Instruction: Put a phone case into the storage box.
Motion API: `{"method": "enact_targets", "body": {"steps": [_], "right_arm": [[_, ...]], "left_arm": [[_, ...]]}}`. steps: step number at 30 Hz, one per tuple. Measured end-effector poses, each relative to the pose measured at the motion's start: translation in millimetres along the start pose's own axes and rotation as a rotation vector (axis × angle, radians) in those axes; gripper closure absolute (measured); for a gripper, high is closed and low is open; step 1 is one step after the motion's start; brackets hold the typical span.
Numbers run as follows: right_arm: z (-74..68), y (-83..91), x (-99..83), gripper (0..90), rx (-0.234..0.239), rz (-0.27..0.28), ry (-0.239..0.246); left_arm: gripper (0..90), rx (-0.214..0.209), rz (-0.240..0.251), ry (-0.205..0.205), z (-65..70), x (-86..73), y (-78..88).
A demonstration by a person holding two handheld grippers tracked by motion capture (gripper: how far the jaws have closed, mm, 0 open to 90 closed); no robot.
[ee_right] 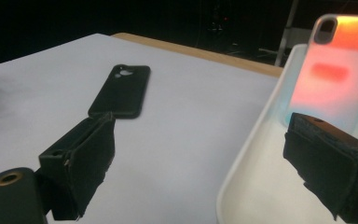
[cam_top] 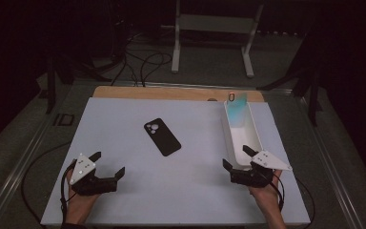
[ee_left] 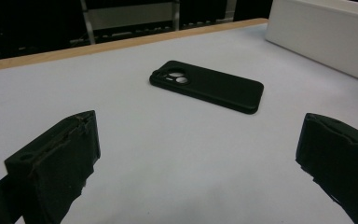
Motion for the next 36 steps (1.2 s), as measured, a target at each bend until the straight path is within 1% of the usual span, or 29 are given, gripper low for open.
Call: {"method": "enact_targets", "body": {"steps": [1, 2, 4, 14, 23, 25, 28, 29, 32, 35, 36], "right_arm": [[0.0, 0.0, 0.0, 9.0, 0.0, 0.0, 0.0], [-0.2, 1.1, -3.4, 9.0, -0.009, -0.003, 0.012], [-1.4, 2.1, -5.9, 9.0, -0.008, -0.003, 0.022], [-1.5, 3.8, -8.6, 9.0, 0.0, 0.012, 0.019], [-3.0, 2.8, -5.6, 9.0, 0.006, -0.004, 0.016], [-3.6, 2.2, -3.8, 9.0, 0.015, -0.015, 0.022], [-4.9, 1.6, -1.0, 8.9, 0.017, -0.018, 0.022], [-5.6, 1.1, 3.4, 8.9, 0.024, -0.021, 0.026], [-5.8, 0.4, 7.8, 8.9, 0.033, -0.027, 0.024], [-7.6, -3.3, 19.9, 8.9, 0.055, -0.046, 0.029], [-7.6, -3.3, 19.9, 8.9, 0.055, -0.046, 0.029]], "left_arm": [[0.0, 0.0, 0.0, -0.001, -0.1, 0.1, 0.1], [0.0, 0.0, 0.0, -0.001, 0.0, 0.1, 0.2], [0.0, -0.002, 0.002, -0.003, 0.7, 0.4, 0.4], [0.0, -0.003, -0.003, -0.011, 1.4, 0.1, -0.4], [0.0, -0.005, -0.01, -0.011, 1.3, -0.6, -2.4], [0.0, -0.006, -0.01, -0.009, 1.4, -0.7, -2.4], [0.0, -0.005, -0.008, -0.007, 1.4, -0.4, -2.7], [0.0, -0.005, -0.005, -0.004, 0.8, 0.2, -3.4], [0.0, -0.008, -0.006, -0.005, 0.8, 0.5, -4.9], [0.0, -0.01, -0.015, -0.01, 1.3, 0.0, -5.9], [0.0, -0.01, -0.015, -0.01, 1.3, 0.0, -5.9]]}}
Point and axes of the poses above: each handheld gripper's, and its own axes: y roughly backward along the jaws, x roughly out of its top, z roughly to its right, the point moved 1 cm from there along -y, roughly forward along the jaws, and after that the axes turned 7 degrees about -y, right-handed, at the moved point
